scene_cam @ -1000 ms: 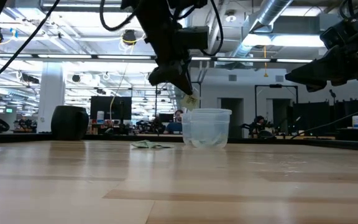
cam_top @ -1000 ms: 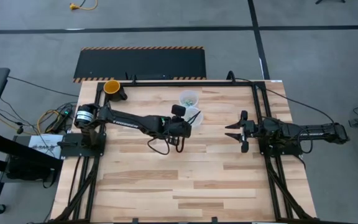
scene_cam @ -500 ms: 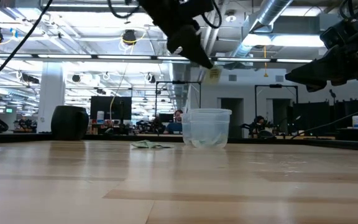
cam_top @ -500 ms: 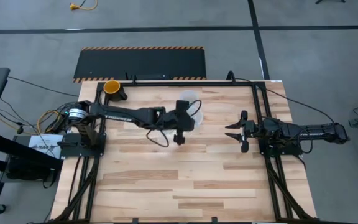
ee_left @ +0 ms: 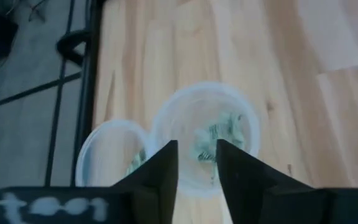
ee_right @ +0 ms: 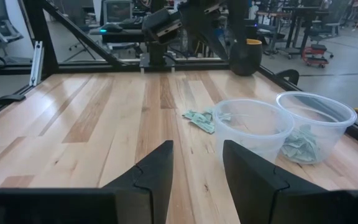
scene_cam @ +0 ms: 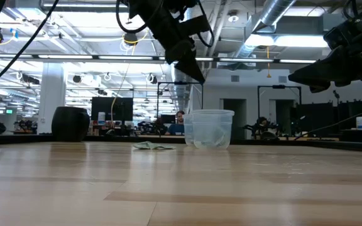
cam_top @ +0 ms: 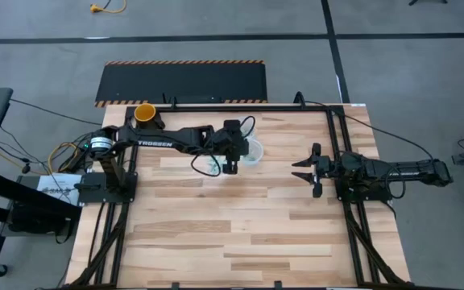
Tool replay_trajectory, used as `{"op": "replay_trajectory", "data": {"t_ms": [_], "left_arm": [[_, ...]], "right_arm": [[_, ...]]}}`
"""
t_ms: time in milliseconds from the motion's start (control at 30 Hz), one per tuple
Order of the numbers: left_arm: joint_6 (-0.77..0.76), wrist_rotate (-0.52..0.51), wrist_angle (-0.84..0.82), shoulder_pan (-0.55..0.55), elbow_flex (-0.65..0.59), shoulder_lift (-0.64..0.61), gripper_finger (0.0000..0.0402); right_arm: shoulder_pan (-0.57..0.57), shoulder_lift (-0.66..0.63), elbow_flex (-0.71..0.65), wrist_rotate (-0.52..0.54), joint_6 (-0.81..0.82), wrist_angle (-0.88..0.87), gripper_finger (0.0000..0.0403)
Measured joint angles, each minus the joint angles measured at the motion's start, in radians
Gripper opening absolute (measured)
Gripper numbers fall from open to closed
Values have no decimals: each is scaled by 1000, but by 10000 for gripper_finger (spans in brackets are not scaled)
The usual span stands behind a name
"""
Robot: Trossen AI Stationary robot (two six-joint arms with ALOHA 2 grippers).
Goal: Pick and place items into bin
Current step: Put the green stevia packet into the bottom transparent bin
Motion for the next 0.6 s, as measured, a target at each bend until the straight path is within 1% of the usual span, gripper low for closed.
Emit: {"op": "replay_trajectory", "data": {"t_ms": [33, 133, 200, 267, 333, 367, 500, 600], "left_arm": [[-15, -22, -17, -1, 0, 0, 111], [-71, -64, -133, -11, 0, -12, 130], [-129, -44, -216, -18, 0, -19, 136], [-197, 7, -270, -24, -9, -19, 137], [-247, 43, -276, -34, -52, -19, 135], [-264, 46, -275, -41, -79, -19, 133], [-327, 18, -214, -64, -209, -19, 124], [-370, 7, -119, -80, -299, -19, 118]], "right_arm": [[0, 0, 0, 0, 0, 0, 134], [0, 0, 0, 0, 0, 0, 133], [0, 0, 0, 0, 0, 0, 133], [0, 0, 0, 0, 0, 0, 133], [0, 0, 0, 0, 0, 0, 134], [0, 0, 0, 0, 0, 0, 134], [0, 0, 0, 0, 0, 0, 133], [0, 0, 0, 0, 0, 0, 133]]}}
